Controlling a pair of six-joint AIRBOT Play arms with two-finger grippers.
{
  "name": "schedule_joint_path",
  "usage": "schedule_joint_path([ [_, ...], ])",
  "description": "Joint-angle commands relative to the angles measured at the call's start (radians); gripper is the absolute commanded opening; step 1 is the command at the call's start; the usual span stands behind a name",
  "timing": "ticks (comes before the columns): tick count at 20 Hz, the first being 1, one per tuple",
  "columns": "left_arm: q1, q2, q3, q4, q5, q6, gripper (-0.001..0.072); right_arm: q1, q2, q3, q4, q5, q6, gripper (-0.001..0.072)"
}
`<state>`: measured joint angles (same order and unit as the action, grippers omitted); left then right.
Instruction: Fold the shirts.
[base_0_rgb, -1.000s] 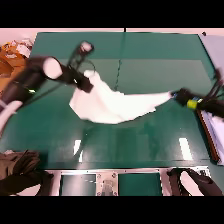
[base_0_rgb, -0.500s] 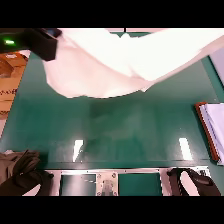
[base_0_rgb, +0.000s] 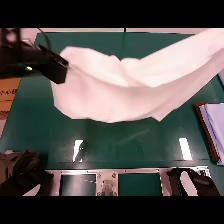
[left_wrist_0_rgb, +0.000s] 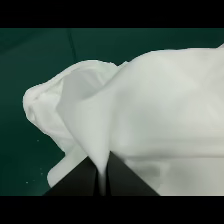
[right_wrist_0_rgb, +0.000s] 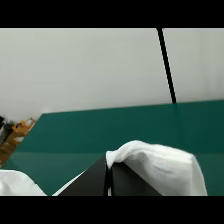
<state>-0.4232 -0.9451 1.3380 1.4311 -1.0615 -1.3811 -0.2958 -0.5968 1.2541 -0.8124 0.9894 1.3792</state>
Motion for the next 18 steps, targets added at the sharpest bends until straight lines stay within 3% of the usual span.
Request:
schedule_joint_path([
  [1,0.000,-0.077,-0.167,-0.074,0.129,-0.010,0.0029,0.001,-0.003,-0.256,0.000,0.006,0.013,0.0015],
  [5,0.000,-0.225,-0.278,-0.161,0.240,-0.010,0.0029,0.001,-0.056,-0.595,0.011,-0.012,0.013,0.0015],
  [9,0.000,-0.389,-0.291,-0.235,0.204,-0.006,0.0029,0.000,-0.130,-0.833,0.019,-0.087,0.011,0.0014],
  [10,0.000,-0.410,-0.288,-0.235,0.185,-0.007,0.0084,0.000,-0.148,-0.864,0.018,-0.102,0.006,0.0015],
  [11,0.001,-0.412,-0.285,-0.234,0.170,-0.009,0.0400,0.000,-0.163,-0.879,0.018,-0.106,0.005,0.0015],
  [12,0.003,-0.409,-0.270,-0.234,0.151,-0.034,0.0629,0.000,-0.176,-0.888,0.017,-0.106,0.004,0.0014],
  [15,0.002,-0.409,-0.120,-0.166,0.005,-0.042,0.0651,0.000,-0.199,-0.888,0.009,-0.110,0.004,0.0014],
  [18,-0.001,-0.411,0.080,-0.098,-0.012,-0.024,0.0651,0.000,-0.200,-0.888,0.008,-0.120,-0.003,0.0015],
])
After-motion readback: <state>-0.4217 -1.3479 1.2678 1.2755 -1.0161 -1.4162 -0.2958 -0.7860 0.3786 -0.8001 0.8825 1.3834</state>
